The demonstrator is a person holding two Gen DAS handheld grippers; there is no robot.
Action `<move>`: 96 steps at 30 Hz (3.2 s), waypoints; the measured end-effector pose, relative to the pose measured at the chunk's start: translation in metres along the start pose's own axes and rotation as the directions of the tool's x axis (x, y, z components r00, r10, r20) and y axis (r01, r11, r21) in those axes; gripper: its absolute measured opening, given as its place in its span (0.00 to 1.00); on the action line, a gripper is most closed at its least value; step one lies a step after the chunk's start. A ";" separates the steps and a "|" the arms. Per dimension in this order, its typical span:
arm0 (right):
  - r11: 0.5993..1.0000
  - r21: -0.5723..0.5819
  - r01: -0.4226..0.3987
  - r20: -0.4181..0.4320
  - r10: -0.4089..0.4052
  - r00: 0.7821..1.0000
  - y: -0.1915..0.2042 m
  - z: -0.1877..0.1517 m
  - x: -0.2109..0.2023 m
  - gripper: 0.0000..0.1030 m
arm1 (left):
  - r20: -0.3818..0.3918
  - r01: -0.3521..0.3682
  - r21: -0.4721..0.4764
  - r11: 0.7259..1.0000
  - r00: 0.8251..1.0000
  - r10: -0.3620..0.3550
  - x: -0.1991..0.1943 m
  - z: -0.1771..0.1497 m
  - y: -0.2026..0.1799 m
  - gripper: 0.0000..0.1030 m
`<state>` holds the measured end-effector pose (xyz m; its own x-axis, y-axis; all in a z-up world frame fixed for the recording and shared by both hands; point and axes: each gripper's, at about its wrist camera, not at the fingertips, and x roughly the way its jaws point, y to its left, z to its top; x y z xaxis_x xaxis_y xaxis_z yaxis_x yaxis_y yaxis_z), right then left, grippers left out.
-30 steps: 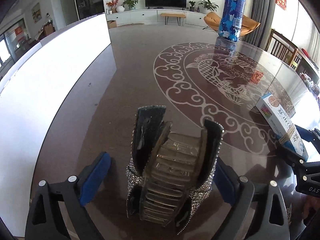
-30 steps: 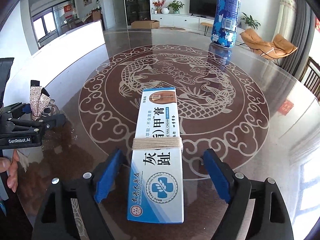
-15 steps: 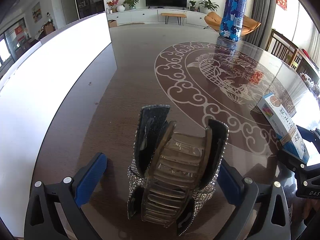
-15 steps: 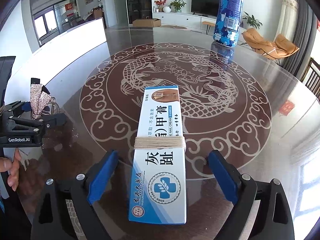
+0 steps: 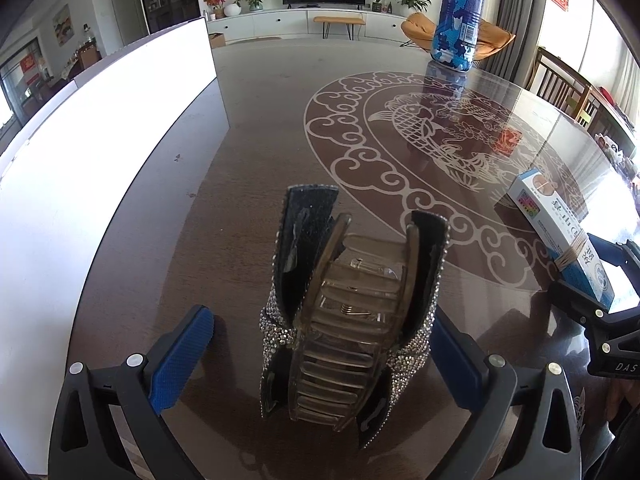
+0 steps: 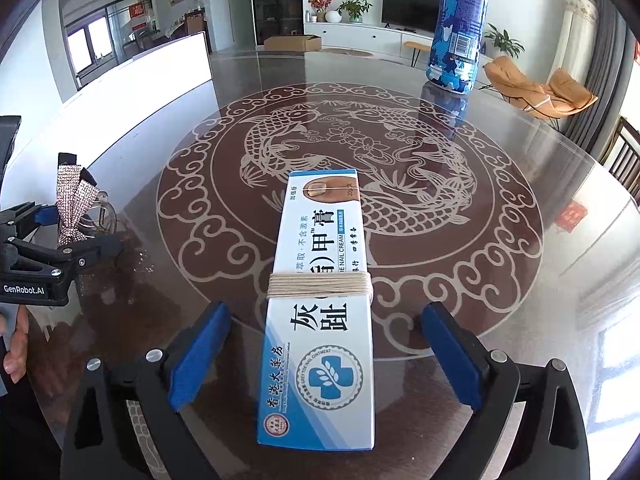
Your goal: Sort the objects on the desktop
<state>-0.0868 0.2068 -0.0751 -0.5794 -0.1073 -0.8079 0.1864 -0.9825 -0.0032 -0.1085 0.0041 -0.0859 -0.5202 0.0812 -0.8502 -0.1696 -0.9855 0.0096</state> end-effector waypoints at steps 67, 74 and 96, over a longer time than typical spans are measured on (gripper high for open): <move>0.846 -0.416 -0.334 -0.119 0.314 0.942 0.394 0.302 0.081 0.44 | -0.063 -0.129 -0.437 0.890 0.992 0.113 -0.021 0.101 0.351 0.52; 0.863 -0.338 -0.374 -0.203 0.322 0.925 0.384 0.307 0.134 0.84 | -0.126 -0.175 -0.431 0.885 0.983 0.133 0.004 0.097 0.351 0.61; 0.844 -0.431 -0.320 0.002 0.356 0.935 0.324 0.272 0.007 0.96 | 0.111 -0.296 -0.506 0.810 0.909 0.402 -0.129 0.094 0.289 0.87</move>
<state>-0.2465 -0.1539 0.0785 -0.4767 -0.4502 -0.7551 0.6847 -0.7288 0.0023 -0.1689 -0.2773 0.0759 -0.6340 -0.3053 -0.7105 0.4402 -0.8979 -0.0069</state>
